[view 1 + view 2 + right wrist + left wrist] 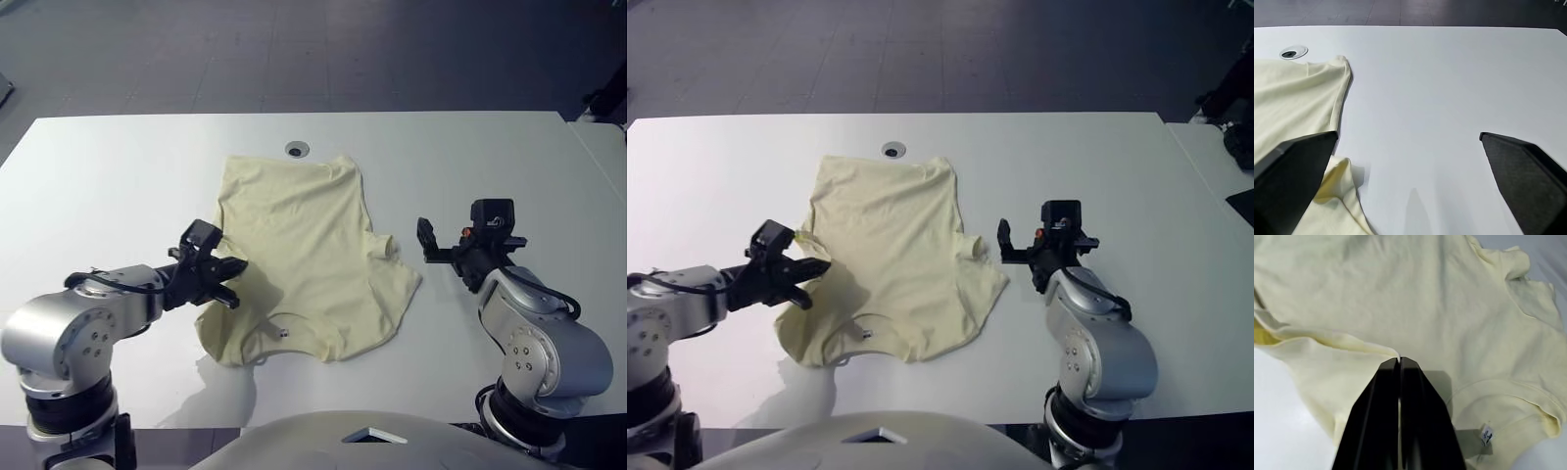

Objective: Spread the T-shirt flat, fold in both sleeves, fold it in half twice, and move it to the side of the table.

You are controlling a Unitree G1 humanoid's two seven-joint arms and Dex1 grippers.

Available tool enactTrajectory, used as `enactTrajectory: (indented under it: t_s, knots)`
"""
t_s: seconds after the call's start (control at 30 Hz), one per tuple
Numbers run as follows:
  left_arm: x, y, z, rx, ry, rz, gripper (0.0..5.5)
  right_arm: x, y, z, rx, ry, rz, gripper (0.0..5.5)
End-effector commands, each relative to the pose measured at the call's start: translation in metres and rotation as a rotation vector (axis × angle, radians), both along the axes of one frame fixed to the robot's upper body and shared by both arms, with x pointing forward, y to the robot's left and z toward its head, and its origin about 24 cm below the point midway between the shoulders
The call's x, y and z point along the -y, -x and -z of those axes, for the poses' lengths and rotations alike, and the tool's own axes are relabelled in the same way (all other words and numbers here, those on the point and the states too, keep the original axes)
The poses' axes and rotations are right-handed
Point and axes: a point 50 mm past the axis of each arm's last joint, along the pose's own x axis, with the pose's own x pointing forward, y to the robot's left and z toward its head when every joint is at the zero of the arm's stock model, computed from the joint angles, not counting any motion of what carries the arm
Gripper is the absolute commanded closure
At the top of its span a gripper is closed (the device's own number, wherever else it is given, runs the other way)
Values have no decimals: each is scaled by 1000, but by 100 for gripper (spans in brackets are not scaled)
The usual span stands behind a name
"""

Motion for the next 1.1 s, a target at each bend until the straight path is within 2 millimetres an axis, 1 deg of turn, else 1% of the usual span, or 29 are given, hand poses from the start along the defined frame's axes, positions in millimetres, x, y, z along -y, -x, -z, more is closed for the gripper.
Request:
enactTrajectory:
  t_s: [0.03,0.07,0.13,0.2,0.3,0.37,0.43,0.5,0.63,0.7,0.83,0.97,1.1]
  knots:
    - [13,-4,13,-10,8,-51,548,0,-4,-2,5,5,-19,10]
    - [17,-5,13,-2,37,-72,524,0,-4,-2,2,4,-27,10]
    - [23,-7,9,22,104,-108,504,0,-5,-1,-6,2,-41,10]
    - [27,-9,5,44,184,-134,466,1,-3,1,-22,-13,-49,10]
    - [28,-17,-9,114,321,-182,420,4,3,6,-60,-60,-57,10]
    - [25,-23,-23,183,414,-211,381,8,8,10,-92,-82,-60,10]
    - [19,-25,-34,243,415,-230,345,11,14,16,-136,-119,-69,10]
    - [8,-27,-40,276,388,-279,311,12,22,23,-188,-158,-88,10]
    - [-21,-34,-59,402,309,-502,242,9,28,46,-299,-189,-141,10]
    - [-24,-36,-65,432,290,-539,211,5,30,52,-324,-222,-162,10]
    - [-22,-37,-66,433,284,-544,152,-3,28,57,-328,-252,-189,70]
    - [-26,-37,-65,428,269,-569,84,-5,27,58,-326,-280,-184,136]
    - [-25,-37,-64,414,284,-582,18,-4,28,60,-334,-291,-177,202]
